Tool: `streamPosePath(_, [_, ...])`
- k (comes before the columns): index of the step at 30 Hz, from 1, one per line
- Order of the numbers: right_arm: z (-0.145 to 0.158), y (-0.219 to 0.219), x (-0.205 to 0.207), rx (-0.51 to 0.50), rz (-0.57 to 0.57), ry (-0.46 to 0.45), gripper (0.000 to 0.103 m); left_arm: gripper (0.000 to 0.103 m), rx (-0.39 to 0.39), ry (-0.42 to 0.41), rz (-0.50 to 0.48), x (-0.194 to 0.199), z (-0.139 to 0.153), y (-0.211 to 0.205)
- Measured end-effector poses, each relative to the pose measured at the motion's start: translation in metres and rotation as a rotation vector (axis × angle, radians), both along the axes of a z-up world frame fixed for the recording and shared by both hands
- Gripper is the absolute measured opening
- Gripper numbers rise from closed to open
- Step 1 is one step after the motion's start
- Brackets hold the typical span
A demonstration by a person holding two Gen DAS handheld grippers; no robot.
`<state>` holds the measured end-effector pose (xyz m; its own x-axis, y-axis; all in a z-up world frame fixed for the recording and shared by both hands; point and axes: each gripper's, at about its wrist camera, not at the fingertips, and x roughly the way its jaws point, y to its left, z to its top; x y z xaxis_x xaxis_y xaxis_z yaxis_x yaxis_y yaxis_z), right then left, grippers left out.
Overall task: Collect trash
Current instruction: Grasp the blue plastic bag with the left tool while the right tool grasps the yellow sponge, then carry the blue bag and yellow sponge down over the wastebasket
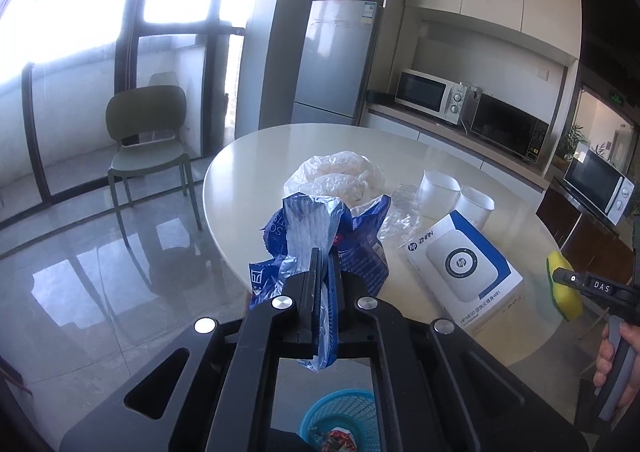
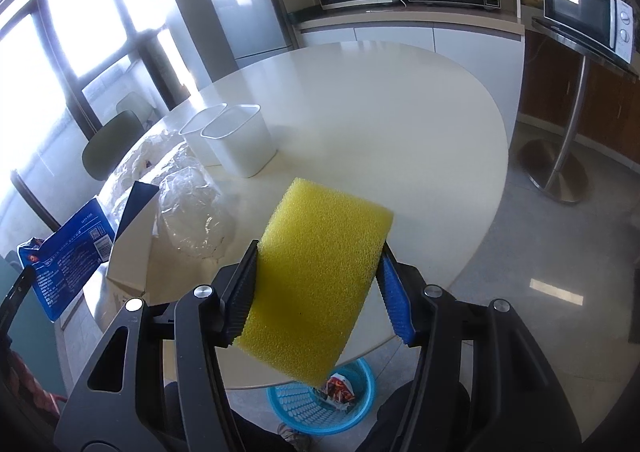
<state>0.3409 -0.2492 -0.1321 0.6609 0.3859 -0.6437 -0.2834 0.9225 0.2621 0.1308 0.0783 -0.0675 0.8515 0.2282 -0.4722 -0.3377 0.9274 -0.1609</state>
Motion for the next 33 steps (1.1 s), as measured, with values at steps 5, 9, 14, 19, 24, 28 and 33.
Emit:
streamPosePath(5, [0.005,0.0,-0.016,0.001,0.038,-0.029,0.053,0.002,0.026,-0.04,-0.011,-0.023,0.012,-0.004])
streamPosePath(9, [0.009,-0.001,-0.027,0.019,0.071,-0.035,0.053,0.002,0.028,-0.061,-0.039,-0.038,0.019,-0.008])
streamPosePath(14, [0.015,-0.001,-0.041,0.038,0.106,-0.043,0.053,0.002,0.08,-0.04,-0.069,-0.052,0.022,-0.022])
streamPosePath(19, [0.02,-0.001,-0.057,0.047,0.138,-0.053,0.053,0.001,0.072,-0.03,-0.102,-0.062,0.02,-0.029])
streamPosePath(24, [0.022,-0.002,-0.074,0.047,0.178,-0.06,0.053,0.001,0.09,-0.03,-0.147,-0.072,0.026,-0.039])
streamPosePath(28, [0.023,-0.004,-0.086,0.047,0.217,-0.06,0.053,0.001,0.098,-0.017,-0.205,-0.079,0.032,-0.043])
streamPosePath(33, [0.023,-0.003,-0.104,0.056,0.268,-0.052,0.053,0.001,0.111,0.005,-0.281,-0.083,0.033,-0.054])
